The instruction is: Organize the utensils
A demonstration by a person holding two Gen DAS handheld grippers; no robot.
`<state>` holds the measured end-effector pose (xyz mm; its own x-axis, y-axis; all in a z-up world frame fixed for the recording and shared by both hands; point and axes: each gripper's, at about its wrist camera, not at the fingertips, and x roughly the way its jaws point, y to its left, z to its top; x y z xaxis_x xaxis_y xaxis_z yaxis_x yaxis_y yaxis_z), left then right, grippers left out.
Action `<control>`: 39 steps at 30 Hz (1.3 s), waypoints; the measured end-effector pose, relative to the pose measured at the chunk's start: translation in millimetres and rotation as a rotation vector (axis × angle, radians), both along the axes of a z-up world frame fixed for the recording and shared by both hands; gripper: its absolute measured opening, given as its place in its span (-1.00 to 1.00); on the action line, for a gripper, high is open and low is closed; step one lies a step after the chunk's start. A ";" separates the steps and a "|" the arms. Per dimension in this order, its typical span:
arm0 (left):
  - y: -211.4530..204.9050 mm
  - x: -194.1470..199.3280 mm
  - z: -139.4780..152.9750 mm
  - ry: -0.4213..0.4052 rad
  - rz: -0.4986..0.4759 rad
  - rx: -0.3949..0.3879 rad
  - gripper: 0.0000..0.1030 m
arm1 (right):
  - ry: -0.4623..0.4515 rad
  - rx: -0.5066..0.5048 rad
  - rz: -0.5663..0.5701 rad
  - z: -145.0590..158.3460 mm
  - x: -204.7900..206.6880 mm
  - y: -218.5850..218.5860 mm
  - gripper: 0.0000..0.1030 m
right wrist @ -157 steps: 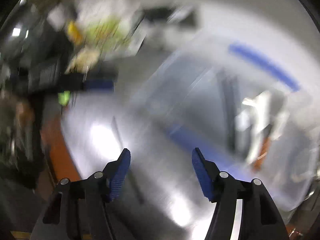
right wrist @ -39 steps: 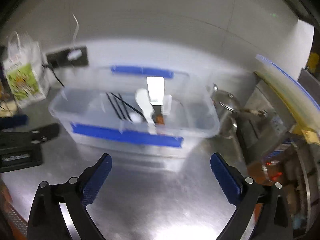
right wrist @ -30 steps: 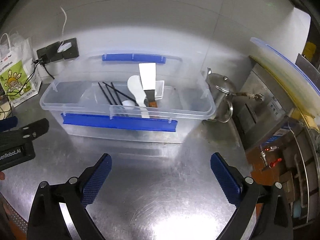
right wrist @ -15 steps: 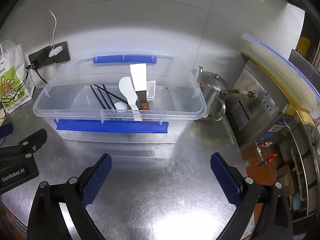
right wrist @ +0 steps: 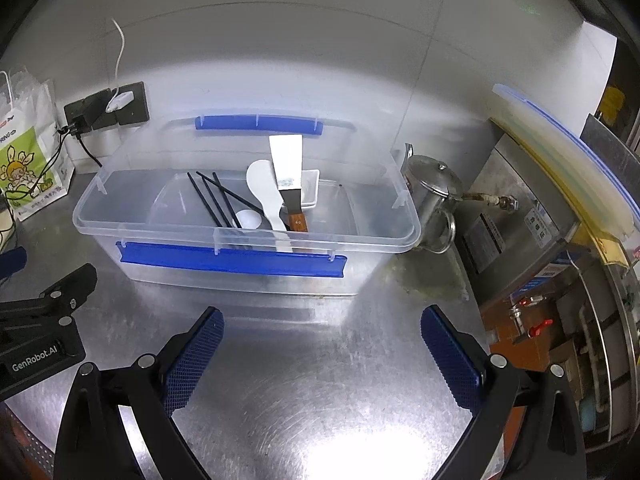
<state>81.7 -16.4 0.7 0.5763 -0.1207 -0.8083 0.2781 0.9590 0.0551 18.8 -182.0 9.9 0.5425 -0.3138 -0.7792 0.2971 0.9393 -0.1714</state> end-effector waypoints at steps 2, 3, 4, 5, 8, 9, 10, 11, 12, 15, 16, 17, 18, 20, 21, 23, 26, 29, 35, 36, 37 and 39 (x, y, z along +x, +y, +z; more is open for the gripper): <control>0.7 -0.5 0.0 -0.002 0.003 0.003 0.86 | 0.002 0.001 0.000 -0.6 0.0 0.6 0.90; 1.4 -0.7 -0.1 -0.003 0.006 0.002 0.86 | 0.004 0.003 0.000 -0.9 -0.2 0.7 0.90; 1.9 -1.2 -0.3 -0.003 0.008 0.003 0.86 | 0.005 0.007 -0.001 -1.3 -0.3 0.8 0.91; 2.3 -1.5 -0.4 -0.003 0.011 0.005 0.86 | 0.005 0.008 -0.002 -1.3 -0.3 0.7 0.91; 3.2 -2.1 -0.6 -0.006 0.015 0.010 0.86 | 0.003 0.006 -0.004 -0.2 -0.9 1.6 0.91; 3.3 -2.9 -0.3 -0.009 0.014 0.012 0.86 | 0.003 0.005 -0.002 0.2 -0.4 1.7 0.91; 3.3 -3.6 0.1 -0.012 0.012 0.013 0.86 | 0.003 0.003 -0.002 0.6 -0.4 1.9 0.90; 3.3 -4.0 0.5 -0.017 0.012 0.014 0.86 | 0.002 0.002 -0.002 1.0 -0.8 2.1 0.91; 3.0 -4.9 1.0 -0.023 0.011 0.017 0.86 | 0.001 0.004 -0.003 1.3 -1.3 2.2 0.91; 2.0 -7.9 2.8 -0.039 0.007 0.025 0.86 | 0.001 0.003 -0.003 1.4 -2.0 2.6 0.91; 1.9 -8.9 3.4 -0.042 0.006 0.025 0.86 | 0.002 0.002 -0.001 1.4 -2.2 2.9 0.91; 1.9 -9.3 3.7 -0.043 0.006 0.024 0.86 | 0.003 0.002 0.000 1.3 -2.6 3.3 0.90; 2.1 -10.0 4.0 -0.043 0.005 0.024 0.86 | 0.003 0.002 0.002 1.4 -2.7 3.8 0.90; 2.2 -9.8 4.4 -0.046 0.006 0.025 0.86 | 0.005 0.001 0.005 1.5 -3.1 4.8 0.90; 1.8 -10.3 4.7 -0.048 0.006 0.028 0.86 | 0.004 0.001 0.006 1.7 -3.5 5.0 0.91; 1.4 -12.2 5.7 -0.058 0.004 0.038 0.86 | 0.003 0.002 0.006 2.0 -4.0 5.1 0.90; 0.5 -15.5 8.3 -0.081 0.000 0.051 0.86 | 0.003 0.004 0.006 2.3 -4.7 5.2 0.90; 0.7 -16.8 10.1 -0.087 -0.002 0.050 0.86 | 0.002 0.003 0.007 2.9 -5.2 5.9 0.90; 2.5 -15.3 9.1 -0.078 0.000 0.044 0.86 | 0.005 -0.001 0.006 2.5 -6.2 7.3 0.91; 2.3 -15.4 9.0 -0.077 -0.001 0.044 0.86 | 0.006 -0.002 0.006 2.5 -6.6 7.3 0.91; 2.2 -15.6 8.9 -0.077 -0.002 0.046 0.86 | 0.006 -0.002 0.005 2.5 -7.1 7.3 0.91; 1.9 -16.2 9.1 -0.077 -0.004 0.044 0.86 | 0.006 -0.001 0.007 2.5 -6.7 7.0 0.91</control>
